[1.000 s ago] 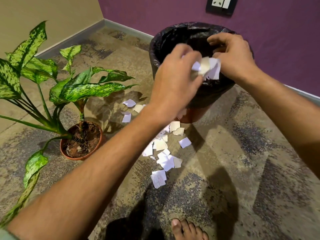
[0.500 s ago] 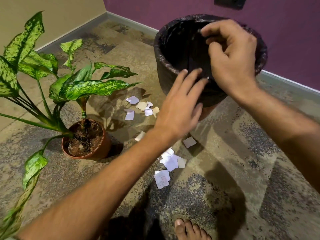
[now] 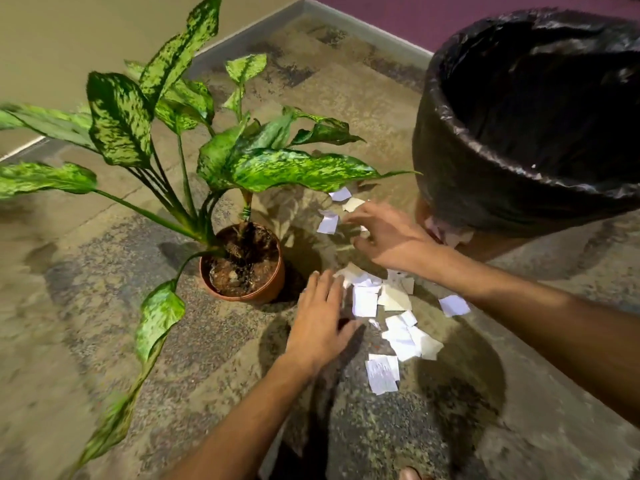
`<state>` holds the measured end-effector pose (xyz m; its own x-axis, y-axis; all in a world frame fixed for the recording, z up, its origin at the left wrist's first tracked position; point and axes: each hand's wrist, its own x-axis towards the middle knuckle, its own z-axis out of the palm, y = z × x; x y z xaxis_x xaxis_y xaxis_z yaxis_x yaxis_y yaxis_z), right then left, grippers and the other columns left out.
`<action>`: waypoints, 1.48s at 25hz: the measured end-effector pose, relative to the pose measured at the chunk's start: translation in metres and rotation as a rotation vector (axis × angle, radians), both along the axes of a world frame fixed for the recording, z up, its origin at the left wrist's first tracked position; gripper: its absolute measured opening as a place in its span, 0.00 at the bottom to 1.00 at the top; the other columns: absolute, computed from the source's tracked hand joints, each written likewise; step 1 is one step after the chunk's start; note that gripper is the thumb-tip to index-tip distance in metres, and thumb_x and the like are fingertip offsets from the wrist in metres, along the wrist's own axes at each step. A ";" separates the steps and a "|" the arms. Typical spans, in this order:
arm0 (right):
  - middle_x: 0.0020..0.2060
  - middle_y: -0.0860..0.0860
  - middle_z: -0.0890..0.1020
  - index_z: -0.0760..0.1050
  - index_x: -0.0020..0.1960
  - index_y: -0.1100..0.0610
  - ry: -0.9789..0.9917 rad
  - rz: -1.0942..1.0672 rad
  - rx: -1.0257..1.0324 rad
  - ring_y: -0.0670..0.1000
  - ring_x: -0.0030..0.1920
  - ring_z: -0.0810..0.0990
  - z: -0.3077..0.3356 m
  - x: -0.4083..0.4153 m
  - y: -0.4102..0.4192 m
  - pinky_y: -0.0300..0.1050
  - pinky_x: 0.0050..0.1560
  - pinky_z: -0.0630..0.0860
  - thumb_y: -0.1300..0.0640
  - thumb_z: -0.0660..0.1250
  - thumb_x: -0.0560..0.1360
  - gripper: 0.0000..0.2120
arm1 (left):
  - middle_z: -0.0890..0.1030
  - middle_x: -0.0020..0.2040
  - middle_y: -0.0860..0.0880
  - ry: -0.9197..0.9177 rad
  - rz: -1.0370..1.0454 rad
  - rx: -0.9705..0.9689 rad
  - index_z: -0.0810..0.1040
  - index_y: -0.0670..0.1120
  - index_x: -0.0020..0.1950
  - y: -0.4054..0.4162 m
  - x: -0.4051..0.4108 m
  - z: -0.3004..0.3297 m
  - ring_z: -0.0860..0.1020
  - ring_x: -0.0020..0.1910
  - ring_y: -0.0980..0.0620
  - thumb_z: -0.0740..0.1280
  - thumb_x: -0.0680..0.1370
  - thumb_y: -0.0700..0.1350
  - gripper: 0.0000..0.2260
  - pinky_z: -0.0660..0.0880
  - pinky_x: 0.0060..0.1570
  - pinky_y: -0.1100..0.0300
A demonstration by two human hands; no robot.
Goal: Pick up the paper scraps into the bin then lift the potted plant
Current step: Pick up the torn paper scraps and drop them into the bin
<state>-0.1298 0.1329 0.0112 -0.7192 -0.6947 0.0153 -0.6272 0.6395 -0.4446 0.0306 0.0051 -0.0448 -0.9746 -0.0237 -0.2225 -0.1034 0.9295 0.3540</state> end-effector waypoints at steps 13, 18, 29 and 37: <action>0.74 0.56 0.61 0.55 0.74 0.40 -0.128 0.049 0.504 0.64 0.73 0.60 -0.076 -0.079 -0.086 0.65 0.66 0.66 0.34 0.61 0.73 0.33 | 0.31 0.77 0.53 -0.313 0.081 0.058 0.31 0.53 0.76 -0.045 0.014 -0.060 0.32 0.75 0.42 0.61 0.74 0.67 0.47 0.30 0.70 0.44; 0.70 0.56 0.71 0.70 0.70 0.50 -0.080 0.091 0.554 0.57 0.69 0.70 -0.087 -0.088 -0.079 0.46 0.68 0.67 0.48 0.60 0.79 0.20 | 0.25 0.72 0.52 -0.352 0.034 -0.014 0.26 0.52 0.73 -0.048 0.012 -0.057 0.28 0.73 0.42 0.57 0.74 0.70 0.47 0.26 0.65 0.46; 0.77 0.49 0.55 0.58 0.76 0.50 -0.038 -0.186 0.556 0.63 0.72 0.60 -0.098 -0.020 -0.001 0.60 0.63 0.70 0.53 0.57 0.80 0.25 | 0.25 0.73 0.49 -0.416 0.005 -0.031 0.25 0.51 0.73 -0.050 0.009 -0.052 0.27 0.72 0.41 0.56 0.75 0.70 0.46 0.28 0.67 0.44; 0.76 0.57 0.58 0.59 0.76 0.58 0.014 0.129 0.675 0.59 0.75 0.57 -0.074 0.070 0.036 0.55 0.72 0.60 0.55 0.53 0.82 0.23 | 0.24 0.74 0.48 -0.458 0.029 -0.040 0.27 0.49 0.74 -0.046 0.003 -0.048 0.27 0.73 0.41 0.58 0.75 0.67 0.47 0.31 0.70 0.42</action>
